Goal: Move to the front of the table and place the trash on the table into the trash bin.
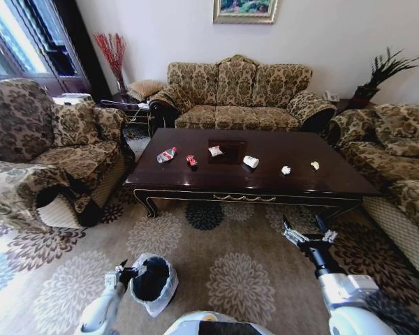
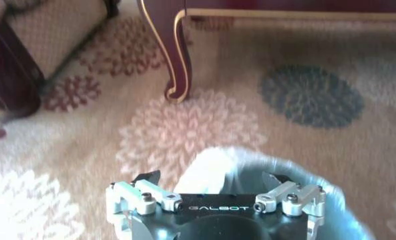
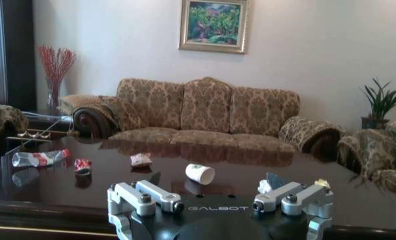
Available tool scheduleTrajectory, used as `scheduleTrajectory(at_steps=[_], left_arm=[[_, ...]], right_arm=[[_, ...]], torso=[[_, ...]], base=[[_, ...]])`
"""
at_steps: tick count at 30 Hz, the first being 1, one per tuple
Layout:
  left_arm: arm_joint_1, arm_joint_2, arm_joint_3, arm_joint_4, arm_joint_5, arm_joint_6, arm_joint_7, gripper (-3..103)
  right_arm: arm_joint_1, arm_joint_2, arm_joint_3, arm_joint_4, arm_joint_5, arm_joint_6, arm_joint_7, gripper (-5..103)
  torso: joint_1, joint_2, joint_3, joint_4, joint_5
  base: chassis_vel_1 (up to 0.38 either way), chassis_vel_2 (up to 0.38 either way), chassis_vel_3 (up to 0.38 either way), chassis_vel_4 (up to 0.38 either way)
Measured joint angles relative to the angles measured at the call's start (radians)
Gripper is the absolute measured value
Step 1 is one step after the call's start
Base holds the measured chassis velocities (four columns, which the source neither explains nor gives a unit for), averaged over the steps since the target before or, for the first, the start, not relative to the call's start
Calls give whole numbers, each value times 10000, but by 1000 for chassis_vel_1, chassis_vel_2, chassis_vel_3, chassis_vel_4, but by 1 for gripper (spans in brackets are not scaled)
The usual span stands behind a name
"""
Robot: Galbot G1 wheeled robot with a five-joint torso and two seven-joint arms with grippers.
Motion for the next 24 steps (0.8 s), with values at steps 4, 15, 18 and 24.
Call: scheduleTrajectory(at_steps=[4, 15, 18, 24], left_arm=[[-207, 53, 69, 687, 40, 129, 180, 100], [-1284, 103, 236, 2595, -133, -9, 53, 100], [-1493, 122, 269, 2828, -227, -4, 13, 100], [-1892, 221, 325, 3469, -273, 65, 7, 100]], right_arm=[[24, 30, -18, -78, -11, 0, 0, 100], [194, -9, -63, -208, 10, -41, 54, 100], [183, -39, -29, -251, 25, -39, 70, 100], [150, 26, 8, -375, 41, 90, 148, 100]], torso=[[-1, 0, 0, 2, 2], [0, 0, 0, 1, 2], [0, 0, 0, -1, 3], [0, 0, 0, 1, 3]], base=[[0, 0, 0, 0], [0, 0, 0, 0], [0, 0, 0, 0], [0, 0, 0, 0]])
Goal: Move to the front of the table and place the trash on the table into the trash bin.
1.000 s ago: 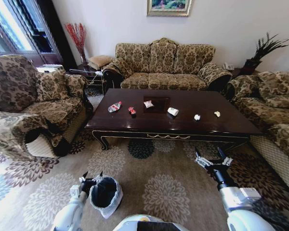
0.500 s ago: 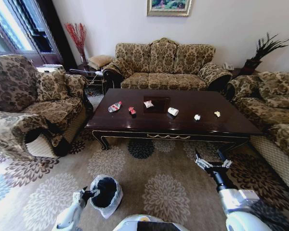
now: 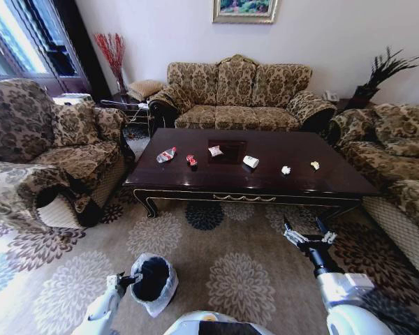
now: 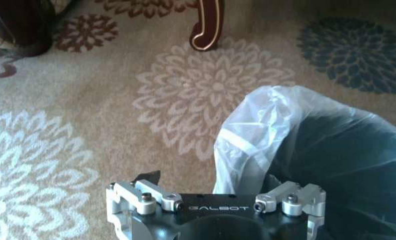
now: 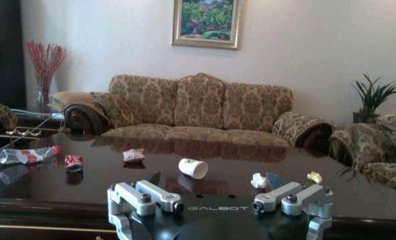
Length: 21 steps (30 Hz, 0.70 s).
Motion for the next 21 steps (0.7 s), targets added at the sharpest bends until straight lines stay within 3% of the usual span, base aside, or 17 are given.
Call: scheduleTrajectory(at_steps=[7, 14, 16, 21], left_arm=[[-119, 35, 54, 203, -54, 16, 290, 99], [-193, -63, 102, 315, -7, 222, 427, 67], [-204, -81, 103, 331, 31, 222, 427, 67], [-227, -153, 108, 312, 182, 260, 401, 45]], right_arm=[[-25, 4, 135, -151, 39, 143, 55, 100], [-56, -110, 306, -124, 86, 229, 189, 100], [-53, -131, 337, -118, 97, 228, 193, 100], [-40, -156, 371, -51, 106, 199, 215, 100]], torso=[[0, 0, 0, 0, 0], [0, 0, 0, 0, -1], [0, 0, 0, 0, 0], [0, 0, 0, 1, 0]], base=[[0, 0, 0, 0], [0, 0, 0, 0], [0, 0, 0, 0], [0, 0, 0, 0]])
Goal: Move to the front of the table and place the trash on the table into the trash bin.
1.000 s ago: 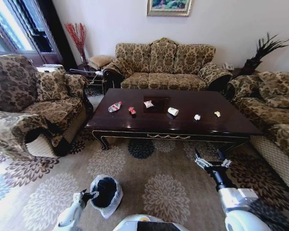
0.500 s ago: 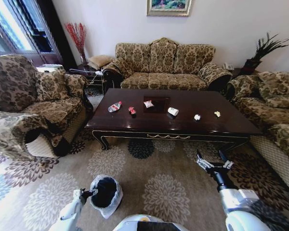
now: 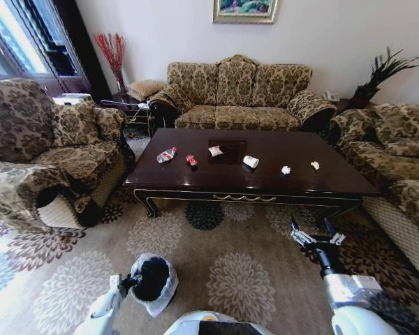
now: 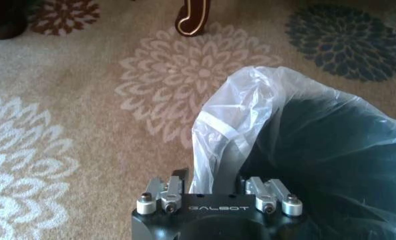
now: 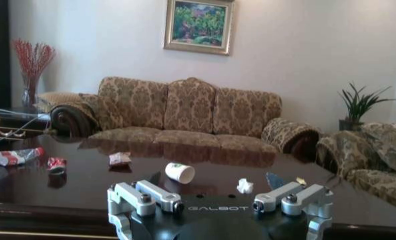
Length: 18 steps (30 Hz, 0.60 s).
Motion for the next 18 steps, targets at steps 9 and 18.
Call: scheduleTrajectory(at_steps=[9, 18], left_arm=[[-6, -6, 15, -174, 5, 128, -17, 14], [13, -38, -8, -279, 94, 138, -243, 3]], right_arm=[[-26, 38, -6, 146, -25, -64, 99, 100], [-25, 60, 33, 184, -29, -91, 157, 100]], torso=[[0, 0, 0, 0, 2], [0, 0, 0, -5, -1]], base=[[0, 0, 0, 0], [0, 0, 0, 0]])
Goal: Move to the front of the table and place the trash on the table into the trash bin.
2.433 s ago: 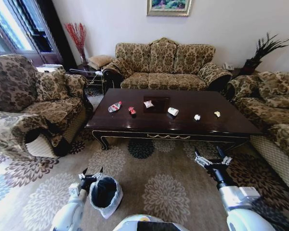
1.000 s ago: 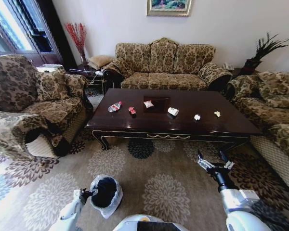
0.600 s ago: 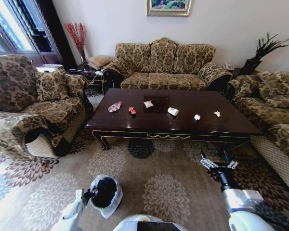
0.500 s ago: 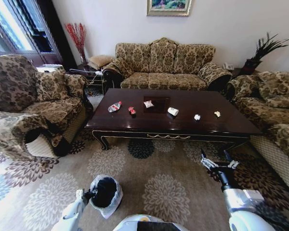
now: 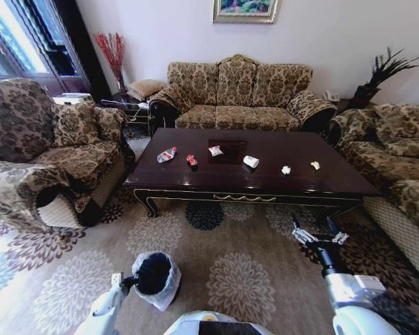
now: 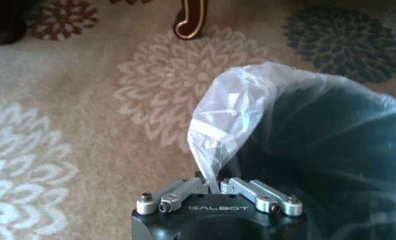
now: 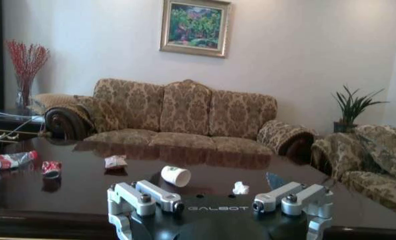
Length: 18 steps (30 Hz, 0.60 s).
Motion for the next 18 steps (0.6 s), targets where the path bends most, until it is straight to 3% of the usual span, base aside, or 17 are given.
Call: scheduleTrajectory(at_steps=[5, 6, 7, 8, 11, 12, 14, 18], left_arm=[[295, -86, -196, -924, -65, 107, -534, 3], [543, -116, -370, -1791, -191, 108, -674, 3], [743, -137, -514, -2561, -309, 107, -723, 3], [743, -137, -514, -2561, -309, 107, -723, 3], [1304, -236, -1052, -4891, -533, 0, -954, 3], [1304, -236, -1052, -4891, -533, 0, -954, 3], [1573, -359, -1537, -6504, -415, -124, -1161, 3], [1758, -386, -1884, -8127, -401, -66, -1388, 3]], right_arm=[[114, 17, -20, -16, 11, -144, 95, 100], [172, -44, -26, -5, 33, -246, 110, 100], [238, -105, -29, 14, 49, -331, 120, 100], [238, -105, -29, 14, 49, -331, 120, 100], [476, -217, -62, 95, 123, -621, 158, 100], [476, -217, -62, 95, 123, -621, 158, 100], [659, -266, -111, 179, 206, -799, 200, 100], [768, -325, -124, 271, 319, -908, 221, 100]], torso=[[0, 0, 1, 6, -8], [0, 0, 1, 6, 7], [0, 0, 0, 6, 6], [0, 0, 0, 6, 6], [0, 1, -1, 0, 4], [0, 1, -1, 0, 4], [0, 2, -1, 5, 6], [0, 2, -1, 4, 4]], base=[[0, 0, 0, 0], [0, 0, 0, 0], [0, 0, 0, 0], [0, 0, 0, 0], [0, 0, 0, 0], [0, 0, 0, 0], [0, 0, 0, 0], [0, 0, 0, 0]])
